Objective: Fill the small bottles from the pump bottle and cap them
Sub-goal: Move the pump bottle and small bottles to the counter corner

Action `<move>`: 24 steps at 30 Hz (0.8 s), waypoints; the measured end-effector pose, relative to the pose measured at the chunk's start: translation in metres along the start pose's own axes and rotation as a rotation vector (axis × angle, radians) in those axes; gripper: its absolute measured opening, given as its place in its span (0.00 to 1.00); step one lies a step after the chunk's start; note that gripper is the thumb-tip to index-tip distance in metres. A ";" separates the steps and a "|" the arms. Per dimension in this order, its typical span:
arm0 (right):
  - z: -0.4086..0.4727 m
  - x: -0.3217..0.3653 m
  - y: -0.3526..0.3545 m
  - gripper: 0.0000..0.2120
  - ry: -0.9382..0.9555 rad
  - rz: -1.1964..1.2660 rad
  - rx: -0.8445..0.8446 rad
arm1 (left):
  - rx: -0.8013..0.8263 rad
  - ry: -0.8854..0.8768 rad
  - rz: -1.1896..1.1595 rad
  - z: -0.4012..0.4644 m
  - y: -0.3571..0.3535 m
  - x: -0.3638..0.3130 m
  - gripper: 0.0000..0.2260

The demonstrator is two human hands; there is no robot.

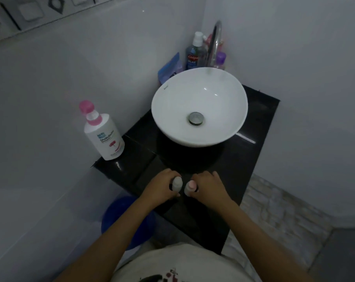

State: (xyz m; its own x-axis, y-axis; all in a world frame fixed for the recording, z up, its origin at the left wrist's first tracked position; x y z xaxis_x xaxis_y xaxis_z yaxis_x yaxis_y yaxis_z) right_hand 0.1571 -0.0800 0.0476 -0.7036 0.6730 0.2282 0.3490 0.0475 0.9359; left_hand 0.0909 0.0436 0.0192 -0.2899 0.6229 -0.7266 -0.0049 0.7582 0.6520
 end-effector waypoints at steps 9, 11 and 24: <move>0.003 0.009 0.006 0.12 0.035 -0.138 -0.029 | -0.084 0.010 0.002 -0.007 0.006 0.003 0.10; 0.008 0.016 0.014 0.12 0.060 -0.136 -0.052 | -0.134 0.031 -0.028 -0.012 0.015 0.008 0.10; 0.120 0.128 0.055 0.14 0.239 0.190 0.088 | -0.602 0.425 -0.136 -0.037 0.119 0.099 0.11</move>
State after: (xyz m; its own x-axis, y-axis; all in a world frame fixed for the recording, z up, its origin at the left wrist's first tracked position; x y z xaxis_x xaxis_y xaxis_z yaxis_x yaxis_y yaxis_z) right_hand 0.1605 0.0975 0.0966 -0.7426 0.4843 0.4626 0.5328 0.0087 0.8462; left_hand 0.0262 0.1883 0.0328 -0.5932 0.3107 -0.7427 -0.5546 0.5110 0.6568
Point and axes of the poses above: each hand's wrist, its own z-axis towards the middle knuckle, its own y-axis out of the back of the hand, x = y × z, the point moved 7 cm from there along z, towards the middle knuckle, and after that the axes turned 1 degree about x, right-handed, at the moved point
